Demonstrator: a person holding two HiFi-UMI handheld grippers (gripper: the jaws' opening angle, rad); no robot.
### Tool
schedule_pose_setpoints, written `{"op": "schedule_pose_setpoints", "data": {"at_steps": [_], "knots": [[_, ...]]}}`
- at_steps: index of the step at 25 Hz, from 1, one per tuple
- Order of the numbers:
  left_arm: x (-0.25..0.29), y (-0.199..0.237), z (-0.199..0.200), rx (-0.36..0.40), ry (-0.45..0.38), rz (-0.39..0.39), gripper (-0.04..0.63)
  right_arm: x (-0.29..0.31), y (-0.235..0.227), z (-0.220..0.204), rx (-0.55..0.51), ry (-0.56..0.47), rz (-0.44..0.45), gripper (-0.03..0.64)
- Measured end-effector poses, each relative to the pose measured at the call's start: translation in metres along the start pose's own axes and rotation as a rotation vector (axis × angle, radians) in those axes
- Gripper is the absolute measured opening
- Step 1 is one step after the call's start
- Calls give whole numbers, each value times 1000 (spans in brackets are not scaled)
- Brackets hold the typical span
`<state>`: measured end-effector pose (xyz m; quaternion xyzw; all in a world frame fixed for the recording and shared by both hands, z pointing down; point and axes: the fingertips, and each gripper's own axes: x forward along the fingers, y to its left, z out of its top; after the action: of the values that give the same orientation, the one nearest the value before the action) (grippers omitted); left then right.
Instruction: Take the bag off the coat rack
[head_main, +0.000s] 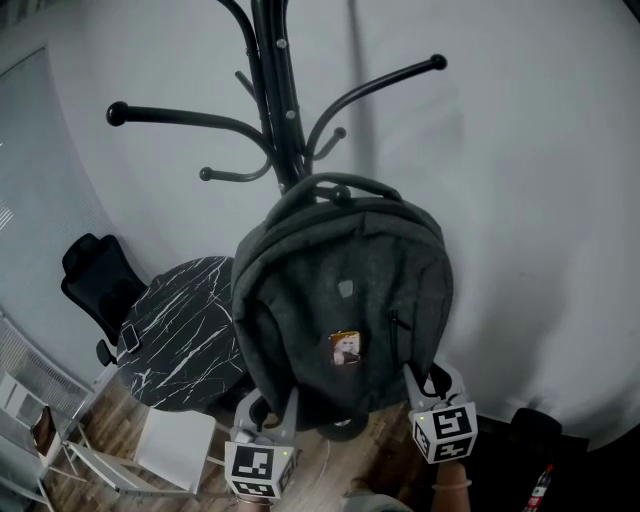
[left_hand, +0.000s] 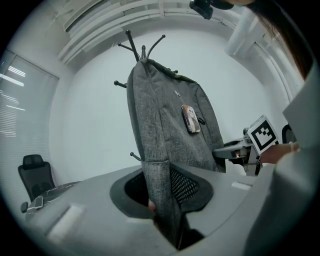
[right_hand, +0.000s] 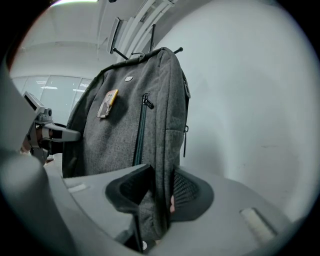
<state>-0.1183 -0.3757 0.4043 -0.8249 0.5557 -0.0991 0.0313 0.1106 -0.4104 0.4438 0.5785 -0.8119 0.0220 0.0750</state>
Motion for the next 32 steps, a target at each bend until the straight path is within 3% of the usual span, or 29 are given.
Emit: {"op": "schedule_pose_setpoints", "data": {"at_steps": [32], "knots": [[-69,-19,14,-8,-85,-53,92,-80,31,13,-22,-54,-76,106]]}}
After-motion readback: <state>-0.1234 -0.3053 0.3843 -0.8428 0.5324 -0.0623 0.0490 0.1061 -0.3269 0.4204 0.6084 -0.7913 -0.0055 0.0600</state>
